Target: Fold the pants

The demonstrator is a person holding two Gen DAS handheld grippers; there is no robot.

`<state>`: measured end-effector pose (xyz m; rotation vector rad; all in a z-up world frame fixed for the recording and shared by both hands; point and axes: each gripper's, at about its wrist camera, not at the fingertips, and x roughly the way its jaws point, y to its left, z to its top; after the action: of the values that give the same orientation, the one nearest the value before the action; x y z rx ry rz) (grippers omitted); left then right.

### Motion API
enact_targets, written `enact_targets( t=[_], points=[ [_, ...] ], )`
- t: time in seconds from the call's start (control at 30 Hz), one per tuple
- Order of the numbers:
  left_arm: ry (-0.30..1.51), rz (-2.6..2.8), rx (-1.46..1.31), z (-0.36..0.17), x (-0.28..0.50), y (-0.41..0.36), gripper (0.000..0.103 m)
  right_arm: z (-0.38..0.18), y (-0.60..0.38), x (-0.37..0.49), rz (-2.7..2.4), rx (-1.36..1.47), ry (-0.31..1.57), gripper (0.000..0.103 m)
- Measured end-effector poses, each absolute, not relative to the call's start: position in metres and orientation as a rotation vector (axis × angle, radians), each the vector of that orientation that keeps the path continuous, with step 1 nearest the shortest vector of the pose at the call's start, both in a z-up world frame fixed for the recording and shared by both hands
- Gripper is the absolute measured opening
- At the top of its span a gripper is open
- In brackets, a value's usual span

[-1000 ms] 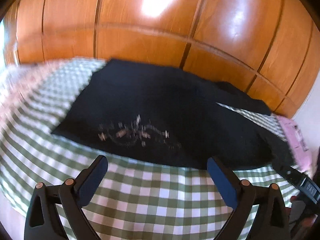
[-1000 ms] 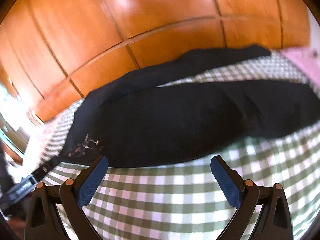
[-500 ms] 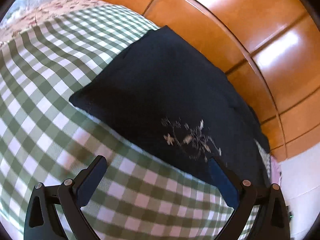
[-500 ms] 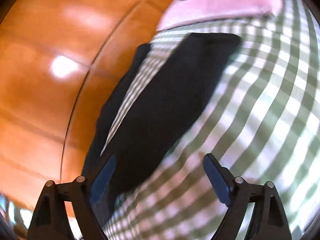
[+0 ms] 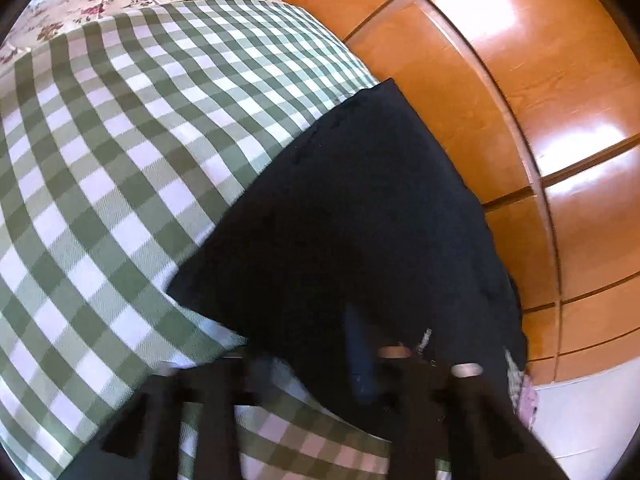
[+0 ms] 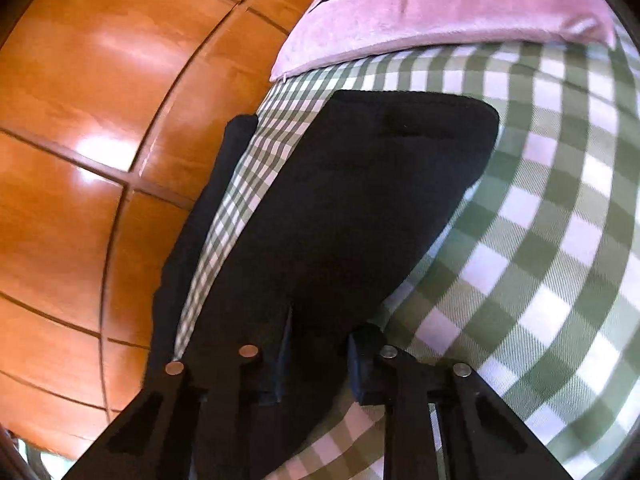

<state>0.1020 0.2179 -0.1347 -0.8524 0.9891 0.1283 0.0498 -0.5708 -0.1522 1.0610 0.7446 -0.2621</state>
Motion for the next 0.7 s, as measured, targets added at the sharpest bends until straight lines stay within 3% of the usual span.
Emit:
enact_targets(
  t=[0.33,0.7],
  points=[
    [0.920,0.083,-0.805,-0.104,0.059,0.221,0.006,-0.120,-0.567,0.043,-0.253,0.925,0.788,0.015],
    [0.961,0.105,-0.728,-0.096,0.008,0.224,0.006,-0.128,-0.558,-0.049,-0.254,0.937,0.839,0.014]
  ],
)
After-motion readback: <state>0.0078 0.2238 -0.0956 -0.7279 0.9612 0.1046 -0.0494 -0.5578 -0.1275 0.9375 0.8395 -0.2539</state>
